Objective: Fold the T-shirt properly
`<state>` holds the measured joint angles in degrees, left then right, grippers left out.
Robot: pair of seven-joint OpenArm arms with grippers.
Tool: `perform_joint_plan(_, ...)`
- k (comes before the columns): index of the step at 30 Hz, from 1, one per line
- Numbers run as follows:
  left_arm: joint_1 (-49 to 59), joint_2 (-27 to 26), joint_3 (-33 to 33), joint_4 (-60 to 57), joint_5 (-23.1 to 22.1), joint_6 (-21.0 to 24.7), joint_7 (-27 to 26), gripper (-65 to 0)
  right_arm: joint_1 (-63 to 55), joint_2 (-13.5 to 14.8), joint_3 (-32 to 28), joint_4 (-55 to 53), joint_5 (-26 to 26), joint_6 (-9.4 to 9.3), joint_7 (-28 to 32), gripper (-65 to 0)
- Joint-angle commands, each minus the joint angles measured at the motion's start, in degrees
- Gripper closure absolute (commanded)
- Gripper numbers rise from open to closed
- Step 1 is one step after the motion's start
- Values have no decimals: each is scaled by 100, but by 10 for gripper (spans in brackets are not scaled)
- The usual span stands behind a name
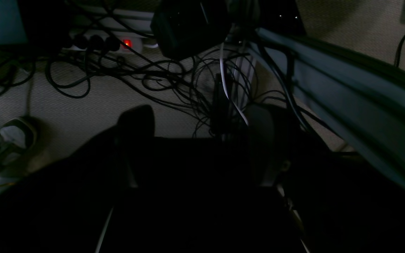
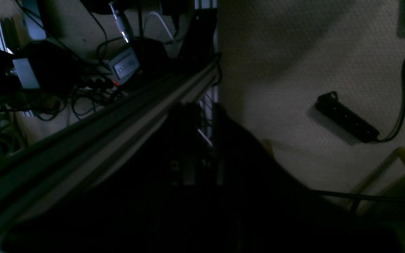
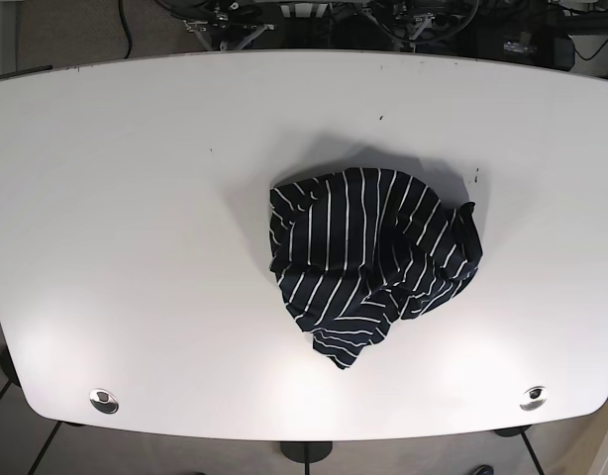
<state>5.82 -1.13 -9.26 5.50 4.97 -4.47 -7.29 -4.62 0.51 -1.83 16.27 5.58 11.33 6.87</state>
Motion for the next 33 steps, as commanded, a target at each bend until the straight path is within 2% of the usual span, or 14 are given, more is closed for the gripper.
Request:
perform_joint_plan(1,82,-48,19,141,26,12,-5,-392,-5,11,22,7,22,17,70,-70)
perform_joint_plan(6,133,-48,33,232,22,26,-3,-391,14,13,11,0,18,19,80,-70)
perform_joint_plan(8,295,-42,19,329,19,48,-170,-374,-110,-1,-11,-11,3,6,61,-71)
perform_joint_plan(33,407,-15,-37,615,-1,47,-111,-388,-272,138,-15,215,-27,-56,91,-71)
